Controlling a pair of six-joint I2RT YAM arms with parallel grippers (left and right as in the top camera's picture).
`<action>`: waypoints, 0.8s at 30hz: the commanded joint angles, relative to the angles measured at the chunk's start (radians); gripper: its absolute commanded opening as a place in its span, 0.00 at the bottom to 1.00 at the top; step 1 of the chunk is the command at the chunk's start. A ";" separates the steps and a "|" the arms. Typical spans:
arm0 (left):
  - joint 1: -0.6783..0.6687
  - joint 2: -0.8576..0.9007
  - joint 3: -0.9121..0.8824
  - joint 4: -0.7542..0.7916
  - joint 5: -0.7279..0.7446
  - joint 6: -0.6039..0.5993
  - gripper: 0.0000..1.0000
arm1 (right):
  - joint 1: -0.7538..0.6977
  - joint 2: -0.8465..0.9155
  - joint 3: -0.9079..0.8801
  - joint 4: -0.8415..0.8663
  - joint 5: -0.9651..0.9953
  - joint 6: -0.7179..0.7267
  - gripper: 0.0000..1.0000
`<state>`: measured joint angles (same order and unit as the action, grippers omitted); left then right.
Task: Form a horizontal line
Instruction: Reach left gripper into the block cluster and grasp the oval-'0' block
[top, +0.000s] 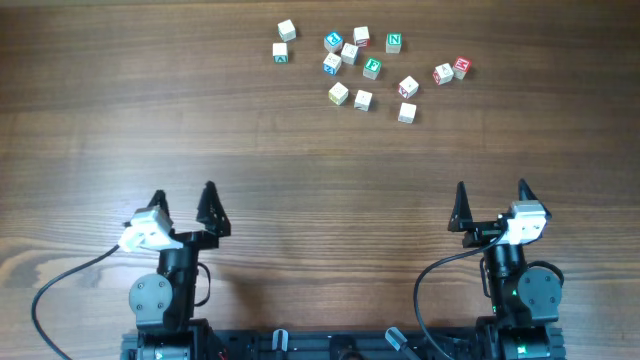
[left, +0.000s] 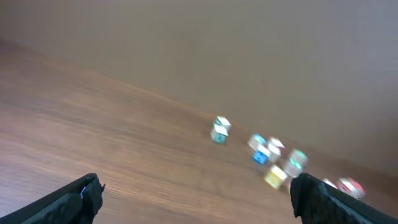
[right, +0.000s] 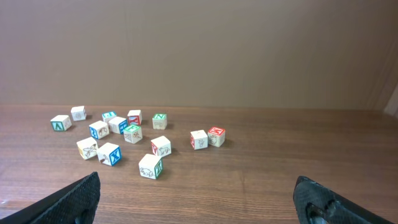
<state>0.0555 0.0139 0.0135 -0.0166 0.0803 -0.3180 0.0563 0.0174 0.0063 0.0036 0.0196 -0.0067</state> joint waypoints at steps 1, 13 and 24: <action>0.007 0.003 0.104 -0.026 0.114 0.027 1.00 | 0.003 -0.001 -0.001 0.003 -0.008 -0.018 1.00; 0.007 0.772 0.837 -0.143 0.413 0.083 1.00 | 0.003 -0.001 -0.001 0.003 -0.008 -0.017 1.00; -0.266 1.403 1.379 -0.430 0.249 0.306 1.00 | 0.003 -0.001 -0.001 0.003 -0.008 -0.018 1.00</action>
<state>-0.1551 1.3285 1.3327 -0.4458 0.4644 -0.0868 0.0563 0.0219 0.0063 0.0025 0.0196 -0.0067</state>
